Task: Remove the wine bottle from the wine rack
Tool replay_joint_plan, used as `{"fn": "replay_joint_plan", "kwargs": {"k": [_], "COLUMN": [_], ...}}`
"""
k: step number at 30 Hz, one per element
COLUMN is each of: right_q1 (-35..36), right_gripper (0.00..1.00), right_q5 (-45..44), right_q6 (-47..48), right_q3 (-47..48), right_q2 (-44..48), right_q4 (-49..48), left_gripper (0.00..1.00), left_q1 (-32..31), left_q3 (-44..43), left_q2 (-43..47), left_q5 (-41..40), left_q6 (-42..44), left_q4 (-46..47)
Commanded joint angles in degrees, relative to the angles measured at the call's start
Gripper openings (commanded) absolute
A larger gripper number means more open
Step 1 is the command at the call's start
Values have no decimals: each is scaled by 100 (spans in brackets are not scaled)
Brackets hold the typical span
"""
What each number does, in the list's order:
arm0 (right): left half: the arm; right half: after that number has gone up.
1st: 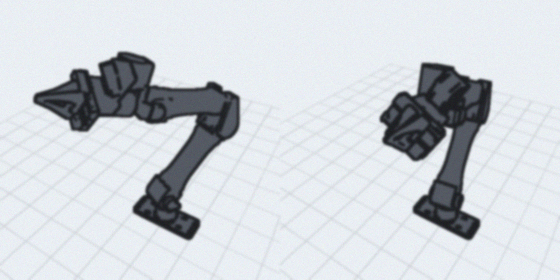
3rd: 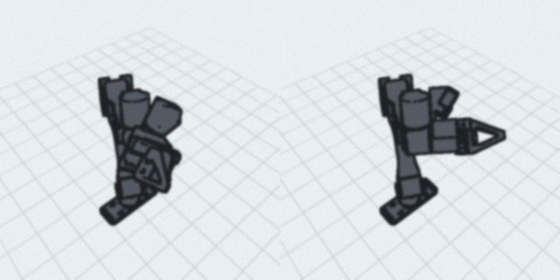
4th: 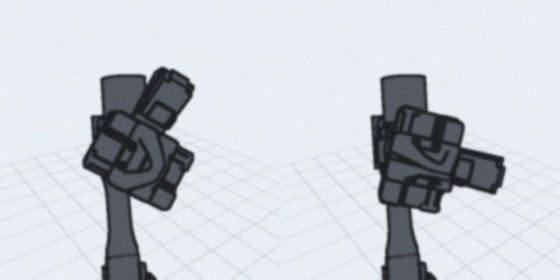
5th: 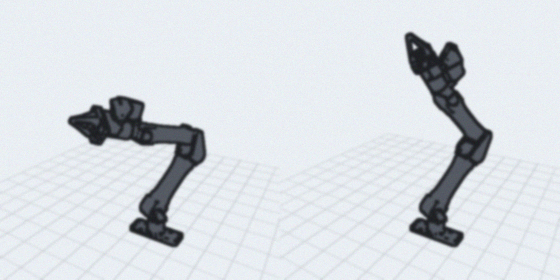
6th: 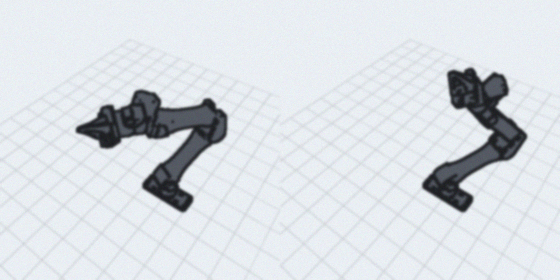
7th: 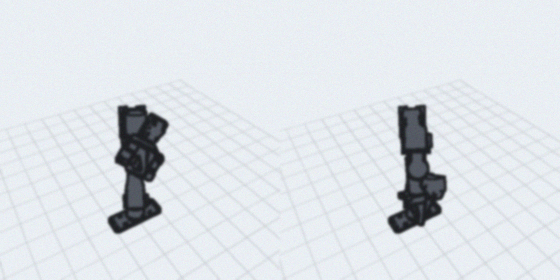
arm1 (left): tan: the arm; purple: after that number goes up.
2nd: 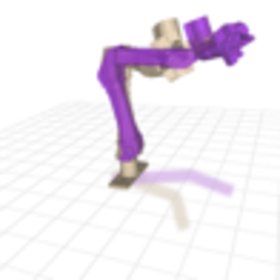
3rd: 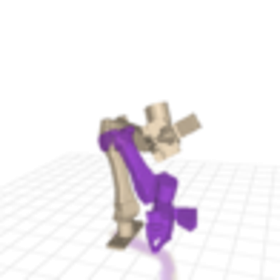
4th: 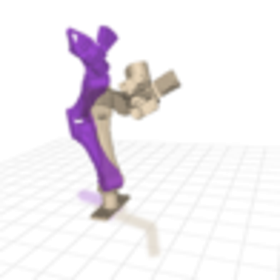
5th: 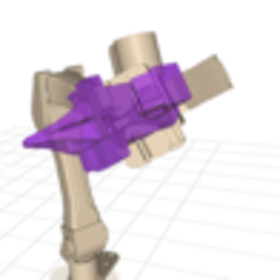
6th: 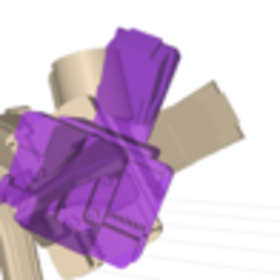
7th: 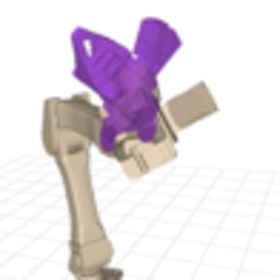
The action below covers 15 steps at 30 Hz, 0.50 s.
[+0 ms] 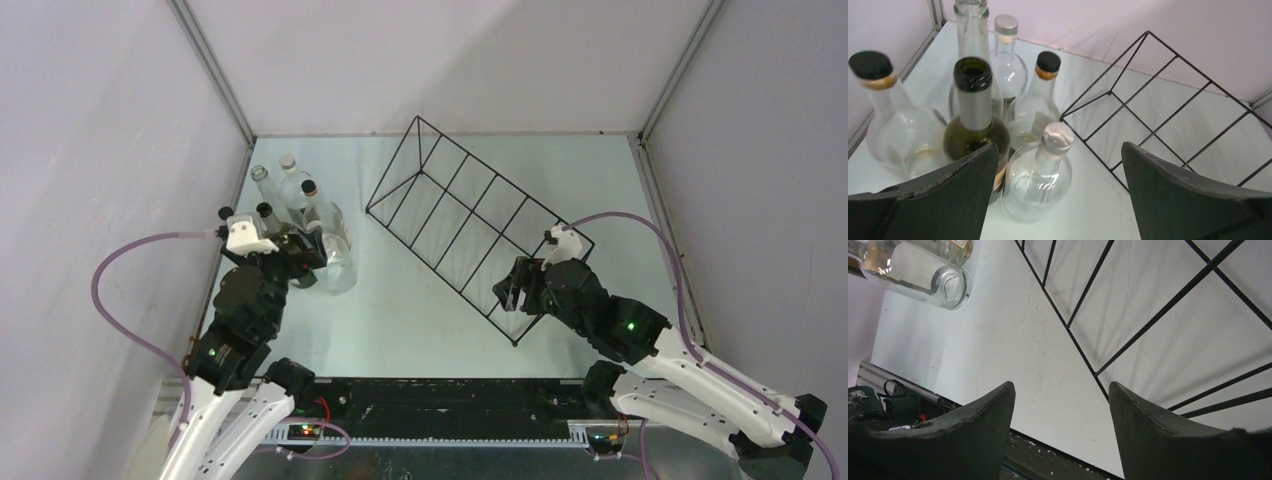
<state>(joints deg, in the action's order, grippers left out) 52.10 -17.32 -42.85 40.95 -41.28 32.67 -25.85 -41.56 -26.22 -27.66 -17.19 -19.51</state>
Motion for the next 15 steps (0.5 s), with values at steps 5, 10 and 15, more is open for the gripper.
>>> {"fn": "replay_joint_plan", "kwargs": {"k": [5,10,15], "right_q1": [46,56,55], "right_gripper": [82,90,99], "right_q5": [-313,-588,-934], "right_q6": [247,306,102], "right_q3": [-8,-8,-8], "right_q2": [560,1040,1647], "right_q4": [189,449,896], "left_gripper": [100,100,100], "left_q1": [27,27,27], "left_q3": [122,-84,-14], "left_q2": [751,913,1052], "left_q5": [73,265,310], "left_q6": [-574,-533,-333], "left_q4": [-1784,-2157,-2083]}}
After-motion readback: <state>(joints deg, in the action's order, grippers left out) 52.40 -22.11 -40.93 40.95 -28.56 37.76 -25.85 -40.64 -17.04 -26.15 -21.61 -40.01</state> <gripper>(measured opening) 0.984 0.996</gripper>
